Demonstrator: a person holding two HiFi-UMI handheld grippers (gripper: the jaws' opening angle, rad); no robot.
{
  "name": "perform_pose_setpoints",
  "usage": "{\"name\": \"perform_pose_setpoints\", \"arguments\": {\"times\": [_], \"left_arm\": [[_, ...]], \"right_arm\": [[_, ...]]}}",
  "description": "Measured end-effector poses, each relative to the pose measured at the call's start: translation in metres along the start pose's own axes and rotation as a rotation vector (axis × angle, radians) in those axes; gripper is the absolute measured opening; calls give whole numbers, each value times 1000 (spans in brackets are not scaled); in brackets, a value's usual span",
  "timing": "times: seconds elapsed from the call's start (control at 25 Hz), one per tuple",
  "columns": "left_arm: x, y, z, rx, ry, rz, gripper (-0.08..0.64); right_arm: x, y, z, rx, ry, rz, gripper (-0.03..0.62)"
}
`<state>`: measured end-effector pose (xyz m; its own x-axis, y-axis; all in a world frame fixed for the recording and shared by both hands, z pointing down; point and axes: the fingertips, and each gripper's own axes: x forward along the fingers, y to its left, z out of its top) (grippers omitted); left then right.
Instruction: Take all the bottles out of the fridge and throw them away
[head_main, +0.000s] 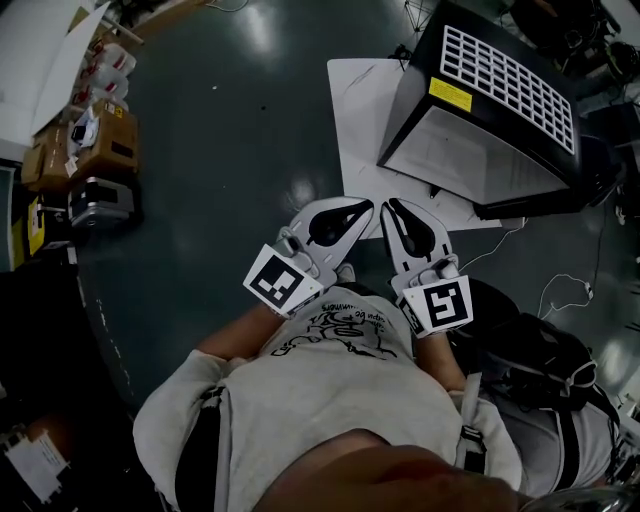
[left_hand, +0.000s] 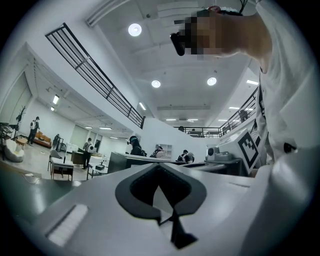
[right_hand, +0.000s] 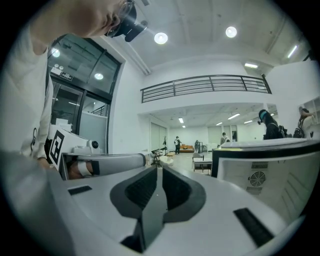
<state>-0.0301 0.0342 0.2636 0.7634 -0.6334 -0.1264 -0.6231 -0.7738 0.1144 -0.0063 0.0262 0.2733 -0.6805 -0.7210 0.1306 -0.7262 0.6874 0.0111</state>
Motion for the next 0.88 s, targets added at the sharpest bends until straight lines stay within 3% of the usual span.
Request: {"name": "perform_pose_setpoints", "arguments": {"times": [0.2, 0.68, 0.88], "left_arm": [[1, -1, 3, 19, -5, -12, 8], [2, 1, 3, -15, 20, -13, 8], [3, 5, 4, 14, -1, -13, 8]], "right_arm": [[-1, 0, 5, -9, -8, 2, 38], [4, 0, 6, -4, -2, 3, 28], [6, -3, 7, -6, -3, -1, 28]]}}
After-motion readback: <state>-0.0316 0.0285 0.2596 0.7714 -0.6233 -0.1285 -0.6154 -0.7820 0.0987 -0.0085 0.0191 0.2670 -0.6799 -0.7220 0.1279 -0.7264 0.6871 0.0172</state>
